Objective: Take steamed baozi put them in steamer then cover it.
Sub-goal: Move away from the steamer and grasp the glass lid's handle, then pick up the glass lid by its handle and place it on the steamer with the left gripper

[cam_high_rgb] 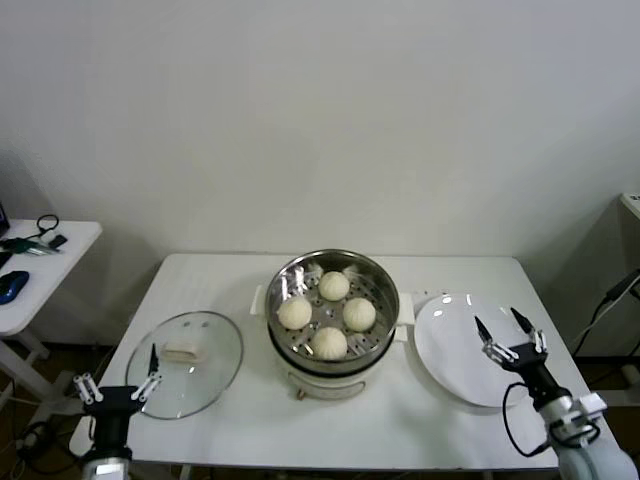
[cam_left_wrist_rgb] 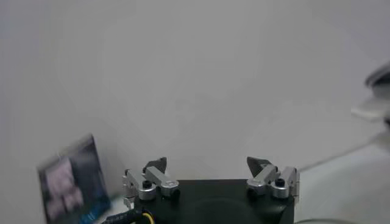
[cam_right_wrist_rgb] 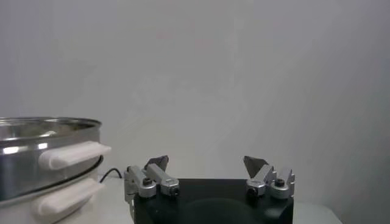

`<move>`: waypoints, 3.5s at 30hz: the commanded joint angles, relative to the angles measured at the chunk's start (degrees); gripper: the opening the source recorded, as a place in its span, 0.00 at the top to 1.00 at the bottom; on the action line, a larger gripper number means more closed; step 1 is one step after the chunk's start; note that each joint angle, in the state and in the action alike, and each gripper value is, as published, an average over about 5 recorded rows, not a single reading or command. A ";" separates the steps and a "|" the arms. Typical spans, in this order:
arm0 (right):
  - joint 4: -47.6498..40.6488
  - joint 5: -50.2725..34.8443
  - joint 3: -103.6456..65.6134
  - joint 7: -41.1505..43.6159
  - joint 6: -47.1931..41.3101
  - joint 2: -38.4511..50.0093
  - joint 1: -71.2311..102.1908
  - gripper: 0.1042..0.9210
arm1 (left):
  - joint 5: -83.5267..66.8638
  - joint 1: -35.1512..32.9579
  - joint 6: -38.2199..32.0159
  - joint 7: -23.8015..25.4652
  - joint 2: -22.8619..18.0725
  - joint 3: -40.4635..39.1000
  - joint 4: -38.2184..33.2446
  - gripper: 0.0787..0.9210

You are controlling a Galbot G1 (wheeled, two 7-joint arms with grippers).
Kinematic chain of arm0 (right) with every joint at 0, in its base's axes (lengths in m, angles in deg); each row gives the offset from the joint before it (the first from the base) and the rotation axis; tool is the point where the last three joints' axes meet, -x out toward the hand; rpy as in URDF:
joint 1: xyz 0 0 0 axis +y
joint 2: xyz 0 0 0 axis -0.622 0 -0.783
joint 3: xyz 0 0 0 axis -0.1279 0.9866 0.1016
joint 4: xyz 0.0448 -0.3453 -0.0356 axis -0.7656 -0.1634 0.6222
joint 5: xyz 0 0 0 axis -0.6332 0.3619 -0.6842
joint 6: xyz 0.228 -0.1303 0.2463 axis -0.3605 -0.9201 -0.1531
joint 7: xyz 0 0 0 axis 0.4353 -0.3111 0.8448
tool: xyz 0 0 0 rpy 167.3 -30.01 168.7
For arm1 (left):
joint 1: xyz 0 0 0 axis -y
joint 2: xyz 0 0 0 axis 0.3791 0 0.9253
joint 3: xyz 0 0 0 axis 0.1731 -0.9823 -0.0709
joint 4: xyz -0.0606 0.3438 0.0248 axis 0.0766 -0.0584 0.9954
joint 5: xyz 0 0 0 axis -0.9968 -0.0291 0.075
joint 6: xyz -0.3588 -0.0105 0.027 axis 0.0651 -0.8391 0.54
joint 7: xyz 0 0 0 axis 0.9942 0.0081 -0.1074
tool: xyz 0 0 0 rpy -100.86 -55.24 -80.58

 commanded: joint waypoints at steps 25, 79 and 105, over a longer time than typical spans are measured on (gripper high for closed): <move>-2.67 2.60 -2.14 -0.57 10.33 -12.73 8.94 0.12 | 66.28 14.65 -2.10 -14.77 4.95 0.32 30.63 0.12; -0.05 5.53 -3.96 -2.54 10.23 -15.21 10.51 0.12 | 46.86 21.29 5.27 -1.85 7.68 -4.08 25.15 0.93; -1.18 10.85 -3.15 -5.77 8.36 -17.46 7.47 0.12 | 57.54 28.44 43.93 23.22 13.93 -34.44 -10.85 0.93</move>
